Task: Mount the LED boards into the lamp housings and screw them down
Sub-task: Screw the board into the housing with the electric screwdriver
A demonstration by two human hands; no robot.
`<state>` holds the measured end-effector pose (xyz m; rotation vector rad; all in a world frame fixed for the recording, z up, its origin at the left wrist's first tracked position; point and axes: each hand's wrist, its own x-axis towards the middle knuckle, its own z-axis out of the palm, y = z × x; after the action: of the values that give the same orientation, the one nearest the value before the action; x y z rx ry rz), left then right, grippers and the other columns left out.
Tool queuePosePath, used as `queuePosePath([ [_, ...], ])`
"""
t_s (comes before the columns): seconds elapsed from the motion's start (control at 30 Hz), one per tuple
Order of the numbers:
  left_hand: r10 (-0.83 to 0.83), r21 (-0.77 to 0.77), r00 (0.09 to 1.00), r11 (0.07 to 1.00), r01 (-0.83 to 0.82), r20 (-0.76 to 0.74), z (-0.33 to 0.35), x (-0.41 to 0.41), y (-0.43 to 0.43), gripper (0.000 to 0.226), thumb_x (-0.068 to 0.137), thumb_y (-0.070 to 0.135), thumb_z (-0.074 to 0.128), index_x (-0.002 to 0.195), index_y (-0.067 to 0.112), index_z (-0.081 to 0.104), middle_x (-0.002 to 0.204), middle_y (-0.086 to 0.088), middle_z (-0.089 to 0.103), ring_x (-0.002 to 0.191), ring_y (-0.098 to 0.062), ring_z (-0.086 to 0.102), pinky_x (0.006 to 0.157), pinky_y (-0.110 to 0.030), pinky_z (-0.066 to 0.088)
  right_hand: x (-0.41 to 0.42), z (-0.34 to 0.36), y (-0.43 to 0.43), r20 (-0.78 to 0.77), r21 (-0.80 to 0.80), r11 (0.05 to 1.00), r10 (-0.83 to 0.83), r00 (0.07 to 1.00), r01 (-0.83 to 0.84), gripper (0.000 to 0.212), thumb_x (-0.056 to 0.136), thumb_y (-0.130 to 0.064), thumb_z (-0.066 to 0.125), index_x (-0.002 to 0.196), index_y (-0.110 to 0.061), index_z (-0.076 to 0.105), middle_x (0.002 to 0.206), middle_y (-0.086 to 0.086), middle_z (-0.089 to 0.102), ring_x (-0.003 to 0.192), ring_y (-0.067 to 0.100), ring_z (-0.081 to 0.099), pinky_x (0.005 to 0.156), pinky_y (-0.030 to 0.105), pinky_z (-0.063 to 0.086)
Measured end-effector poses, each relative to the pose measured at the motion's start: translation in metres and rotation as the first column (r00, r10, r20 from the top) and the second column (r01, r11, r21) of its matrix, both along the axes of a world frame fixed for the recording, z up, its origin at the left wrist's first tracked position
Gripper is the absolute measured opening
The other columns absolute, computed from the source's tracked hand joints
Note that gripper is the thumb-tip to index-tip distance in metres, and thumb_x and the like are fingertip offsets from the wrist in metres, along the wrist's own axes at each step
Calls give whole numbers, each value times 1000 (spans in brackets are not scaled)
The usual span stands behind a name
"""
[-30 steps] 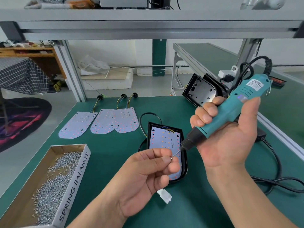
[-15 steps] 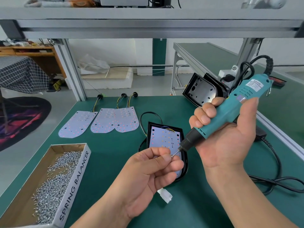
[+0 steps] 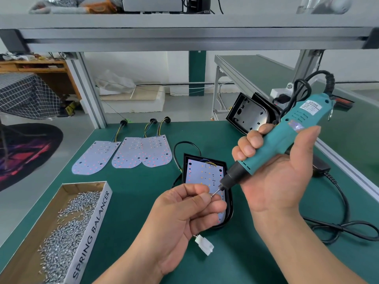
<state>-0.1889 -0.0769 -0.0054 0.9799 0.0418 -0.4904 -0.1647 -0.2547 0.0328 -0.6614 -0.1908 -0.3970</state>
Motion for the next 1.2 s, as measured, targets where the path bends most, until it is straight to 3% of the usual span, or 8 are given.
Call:
queuePosePath([
  [0.43, -31, 32, 999, 999, 30, 28, 3, 2, 1, 49, 82, 20, 78, 121, -6, 66, 115, -27, 78, 94, -30, 81, 63, -28, 65, 15, -15, -9, -84, 144, 989, -10, 996, 22, 55, 99, -69, 56, 90, -15, 59, 79, 1, 48, 67, 19, 46, 63, 30, 44],
  [0.53, 44, 157, 993, 986, -61, 113, 1, 8, 6, 31, 93, 21, 74, 115, -1, 71, 106, -21, 80, 75, -24, 77, 51, -26, 57, 17, -16, -14, -75, 134, 990, -35, 997, 44, 54, 100, -67, 56, 89, -14, 59, 79, 1, 49, 66, 20, 46, 63, 30, 44],
  [0.6, 140, 317, 951, 921, -228, 277, -2, 18, 14, 9, 101, 19, 72, 97, 13, 77, 87, -10, 78, 54, -15, 59, 43, -22, 43, 19, -16, -21, -67, 123, 989, -69, 995, 77, 55, 99, -68, 56, 89, -14, 59, 78, 1, 49, 66, 20, 46, 63, 30, 44],
  [0.73, 241, 492, 847, 726, -481, 474, -9, 44, 24, 18, 86, 42, 77, 87, 24, 76, 57, 15, 53, 48, -6, 38, 47, -20, 33, 30, -18, -36, -83, 86, 979, -179, 980, 186, 53, 100, -67, 55, 88, -16, 57, 77, 2, 49, 66, 21, 45, 64, 31, 42],
  [0.87, 88, 701, 892, 586, -406, 443, -23, 60, 22, 35, 93, 57, 75, 82, 23, 73, 52, 17, 44, 46, -5, 38, 56, -29, 33, 45, -24, -47, -121, 60, 961, -261, 958, 269, 49, 103, -62, 53, 85, -17, 57, 75, 2, 49, 65, 21, 45, 64, 32, 41],
  [0.93, 13, 761, 920, 557, -332, 392, -27, 65, 19, 53, 86, 71, 70, 63, 26, 53, 54, 15, 34, 50, -11, 31, 57, -31, 27, 51, -27, -51, -139, 47, 953, -289, 947, 298, 46, 103, -60, 55, 84, -18, 58, 75, 3, 50, 65, 20, 46, 65, 32, 43],
  [1.0, -59, 807, 928, 516, -287, 368, -30, 66, 16, 59, 77, 77, 64, 60, 26, 40, 57, 13, 28, 54, -14, 27, 58, -33, 23, 57, -30, -53, -149, 37, 949, -304, 941, 312, 44, 101, -58, 59, 83, -18, 58, 75, 3, 51, 65, 21, 47, 65, 31, 46],
  [1.2, -178, 860, 934, 471, -194, 308, -32, 68, 17, 50, 73, 62, 61, 65, 23, 31, 62, 7, 28, 59, -17, 26, 63, -36, 22, 66, -36, -50, -139, -19, 953, -301, 943, 302, 38, 101, -53, 59, 80, -21, 59, 71, 2, 52, 62, 21, 47, 61, 29, 47],
])
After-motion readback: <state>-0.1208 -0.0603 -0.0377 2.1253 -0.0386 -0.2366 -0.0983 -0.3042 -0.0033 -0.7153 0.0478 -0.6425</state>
